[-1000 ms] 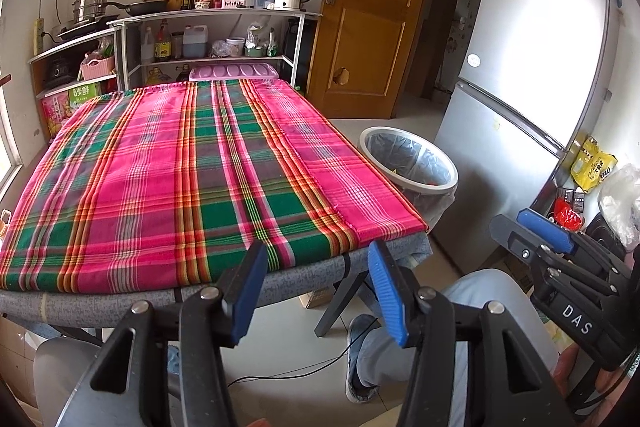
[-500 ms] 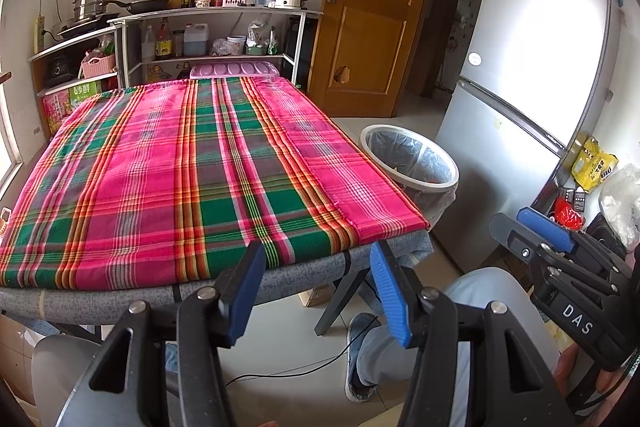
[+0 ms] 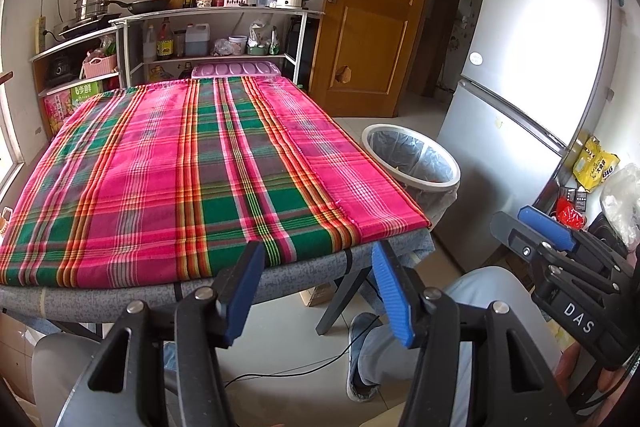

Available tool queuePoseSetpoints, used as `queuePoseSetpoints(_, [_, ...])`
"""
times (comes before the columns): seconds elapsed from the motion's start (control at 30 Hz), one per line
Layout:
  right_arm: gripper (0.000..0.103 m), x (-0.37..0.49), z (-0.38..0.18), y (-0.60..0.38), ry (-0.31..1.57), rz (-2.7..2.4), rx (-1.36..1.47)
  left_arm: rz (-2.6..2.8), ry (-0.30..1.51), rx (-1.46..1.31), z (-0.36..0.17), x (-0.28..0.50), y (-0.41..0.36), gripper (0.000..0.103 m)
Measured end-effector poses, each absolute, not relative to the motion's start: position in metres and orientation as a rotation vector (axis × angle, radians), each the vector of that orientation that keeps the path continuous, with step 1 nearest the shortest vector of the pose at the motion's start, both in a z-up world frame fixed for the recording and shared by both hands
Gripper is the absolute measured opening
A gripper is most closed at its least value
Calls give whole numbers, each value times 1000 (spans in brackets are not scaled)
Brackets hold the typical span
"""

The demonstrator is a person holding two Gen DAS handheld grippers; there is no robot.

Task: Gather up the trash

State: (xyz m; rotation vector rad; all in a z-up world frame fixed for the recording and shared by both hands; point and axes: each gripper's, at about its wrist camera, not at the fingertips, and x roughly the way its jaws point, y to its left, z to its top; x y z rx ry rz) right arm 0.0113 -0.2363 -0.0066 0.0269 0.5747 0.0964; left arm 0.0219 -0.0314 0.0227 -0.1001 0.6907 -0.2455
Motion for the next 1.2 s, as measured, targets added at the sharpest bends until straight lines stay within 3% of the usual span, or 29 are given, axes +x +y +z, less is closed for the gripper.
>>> queuePoseSetpoints(1.2, [48,12,-13,-240,571,98,26,-242,684,-90,20,20,-32,61])
